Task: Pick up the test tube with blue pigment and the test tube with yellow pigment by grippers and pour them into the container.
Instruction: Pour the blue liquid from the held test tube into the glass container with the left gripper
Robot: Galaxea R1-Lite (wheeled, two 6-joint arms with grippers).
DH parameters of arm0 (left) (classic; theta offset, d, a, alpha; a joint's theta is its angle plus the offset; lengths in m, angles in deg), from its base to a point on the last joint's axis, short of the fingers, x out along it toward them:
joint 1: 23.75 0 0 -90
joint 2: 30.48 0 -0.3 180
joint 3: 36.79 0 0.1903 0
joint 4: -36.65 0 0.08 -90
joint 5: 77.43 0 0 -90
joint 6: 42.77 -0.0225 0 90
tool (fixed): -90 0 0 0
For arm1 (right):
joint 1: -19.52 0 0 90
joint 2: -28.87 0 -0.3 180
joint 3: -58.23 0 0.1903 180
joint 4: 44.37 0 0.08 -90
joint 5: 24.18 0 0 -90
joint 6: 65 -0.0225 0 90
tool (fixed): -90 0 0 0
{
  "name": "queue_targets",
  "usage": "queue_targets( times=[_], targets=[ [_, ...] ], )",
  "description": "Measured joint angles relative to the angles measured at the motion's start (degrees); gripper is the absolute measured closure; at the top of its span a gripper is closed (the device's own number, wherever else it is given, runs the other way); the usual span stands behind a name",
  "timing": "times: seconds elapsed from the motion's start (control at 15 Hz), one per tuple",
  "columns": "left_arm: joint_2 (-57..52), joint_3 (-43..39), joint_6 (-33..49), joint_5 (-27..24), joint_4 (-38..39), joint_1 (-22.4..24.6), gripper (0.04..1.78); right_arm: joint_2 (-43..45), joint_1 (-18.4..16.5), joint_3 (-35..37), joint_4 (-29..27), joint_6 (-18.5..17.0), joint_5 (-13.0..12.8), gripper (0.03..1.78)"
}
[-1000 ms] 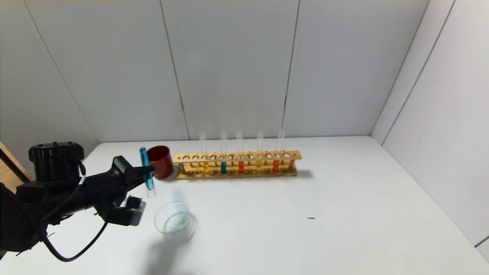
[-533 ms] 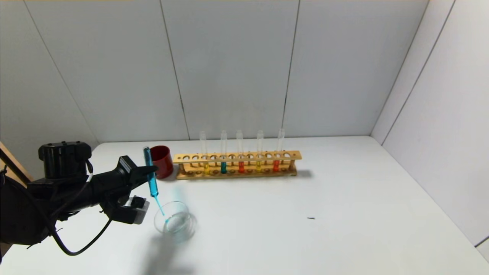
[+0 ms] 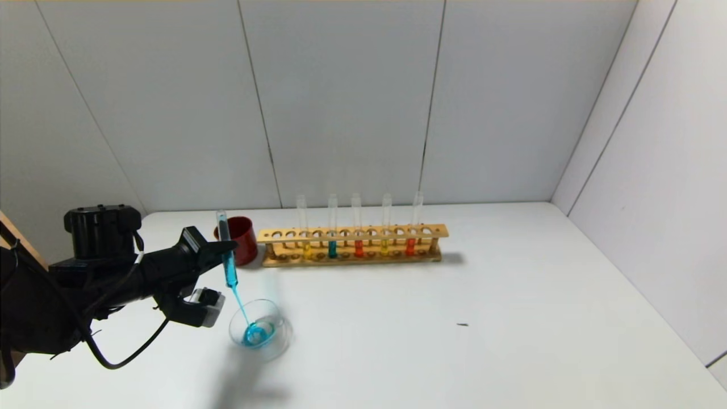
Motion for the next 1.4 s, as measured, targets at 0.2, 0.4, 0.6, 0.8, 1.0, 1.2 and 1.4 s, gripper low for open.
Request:
queue_targets(
  times=[0.2,0.4,0.6,0.8,1.0,1.2,1.4],
  targets=[
    [0.00,0.15,-0.27,0.06,0.00,-0.20,1.51,0.00,0.02,0.00,0.00,0.00,-0.02,0.06],
    [-0.15,0.21,-1.05,0.09,-0.02,-0.65,1.51,0.00,-0.02,0.00,0.00,0.00,-0.02,0.06],
    [-0.63,0.23,-2.28,0.04,-0.02,-0.90,1.51,0.00,0.02,0.00,0.00,0.00,-0.02,0.06],
    [-0.98,0.45,-3.97,0.02,-0.02,-0.96,1.51,0.00,0.02,0.00,0.00,0.00,-0.02,0.06],
    [-1.24,0.63,-5.23,-0.05,0.00,-0.95,1.51,0.00,0.00,0.00,0.00,0.00,0.00,0.06],
    [-1.50,1.72,-7.08,-0.20,0.00,-0.95,1.51,0.00,0.02,0.00,0.00,-0.02,-0.02,0.06],
    [-1.68,2.02,-8.33,-0.27,-0.02,-0.95,1.51,0.00,-0.02,0.00,0.00,0.00,-0.02,0.06]
  ],
)
